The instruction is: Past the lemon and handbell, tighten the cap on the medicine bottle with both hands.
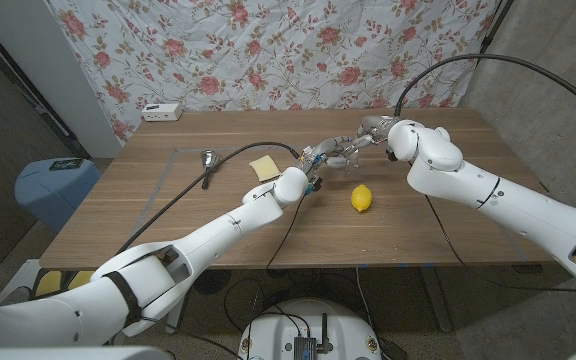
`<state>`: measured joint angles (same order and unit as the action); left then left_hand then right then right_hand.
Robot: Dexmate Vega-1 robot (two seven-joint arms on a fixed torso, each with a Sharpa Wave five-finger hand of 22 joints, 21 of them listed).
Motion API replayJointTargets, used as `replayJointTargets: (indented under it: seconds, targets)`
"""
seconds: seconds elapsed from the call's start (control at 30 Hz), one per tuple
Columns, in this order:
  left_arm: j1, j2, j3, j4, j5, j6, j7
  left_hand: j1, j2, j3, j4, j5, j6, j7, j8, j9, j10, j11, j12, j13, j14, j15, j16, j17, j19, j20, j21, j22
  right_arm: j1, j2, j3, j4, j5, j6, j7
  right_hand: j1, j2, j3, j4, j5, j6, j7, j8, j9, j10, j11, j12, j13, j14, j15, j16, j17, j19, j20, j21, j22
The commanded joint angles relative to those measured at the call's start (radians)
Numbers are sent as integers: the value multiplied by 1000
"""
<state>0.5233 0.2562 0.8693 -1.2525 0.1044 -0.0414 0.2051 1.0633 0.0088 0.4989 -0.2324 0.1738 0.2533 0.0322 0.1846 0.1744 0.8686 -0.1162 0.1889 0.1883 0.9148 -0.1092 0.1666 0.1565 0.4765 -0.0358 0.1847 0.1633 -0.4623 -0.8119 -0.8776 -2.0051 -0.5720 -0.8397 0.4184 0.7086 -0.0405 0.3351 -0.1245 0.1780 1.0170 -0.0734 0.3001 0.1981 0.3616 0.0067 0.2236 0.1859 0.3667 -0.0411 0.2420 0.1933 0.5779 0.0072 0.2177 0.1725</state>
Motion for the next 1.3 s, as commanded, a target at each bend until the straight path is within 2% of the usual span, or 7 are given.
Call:
replayJointTargets:
  seconds: [0.03,0.33,0.47,0.8,1.03,1.17,1.3]
  targets:
    - [5,2,-1,-7,1,1,5,1,19,82,77,7,8,-5,3,3,37,-26,6,5,18,-60,6,3,0,5,-1,1,-5,11,-20,-5,-24,-41,-34,-16,-1,-4,3,2,32,8,12,3,29,-9,7,3,20,-8,6,5,15,-2,5,3]
    - [7,2,-1,-7,3,-1,9,1,19,83,76,7,9,-6,3,3,36,-26,6,5,17,-60,6,3,0,5,-1,1,-9,14,-27,-12,-36,-56,-52,-33,4,-13,2,3,130,25,30,-2,90,-7,13,2,53,-19,11,4,44,-13,7,4]
    - [10,5,-2,-12,4,-1,12,2,19,83,75,7,10,-6,4,3,37,-26,6,5,17,-60,6,3,0,5,-1,1,-11,19,-31,-12,-42,-60,-62,-47,10,-17,7,2,155,16,31,-4,115,-17,15,1,66,-24,14,5,50,-14,7,5]
    - [18,11,-5,-28,4,5,13,2,19,83,74,7,10,-7,3,3,35,-25,6,5,17,-59,7,3,-1,5,-1,1,-17,31,-37,-13,-54,-73,-87,-56,16,-22,4,2,225,11,41,-7,156,-9,16,0,94,-29,18,5,71,-20,9,6]
    - [17,12,-5,-25,4,-1,9,2,19,83,75,7,10,-8,3,3,35,-27,6,5,17,-59,7,3,-1,6,-1,1,-16,45,-46,-6,-63,-83,-101,-71,26,-26,5,1,295,8,50,-10,206,-37,19,-1,121,-37,23,5,86,-24,9,7]
    - [15,12,-5,-21,4,-5,7,1,19,83,75,7,9,-7,3,3,33,-27,5,6,17,-59,6,3,-1,6,-1,1,-14,55,-53,0,-72,-96,-110,-74,30,-27,4,1,324,1,53,-12,223,-43,19,-2,132,-42,24,5,93,-28,10,7]
    - [13,13,-6,-18,3,-8,4,1,18,82,74,7,10,-8,3,3,34,-26,6,6,17,-58,7,3,-1,6,-1,1,-10,58,-60,3,-78,-102,-111,-77,36,-27,4,1,336,6,53,-12,234,-48,19,-2,139,-42,26,6,99,-30,11,7]
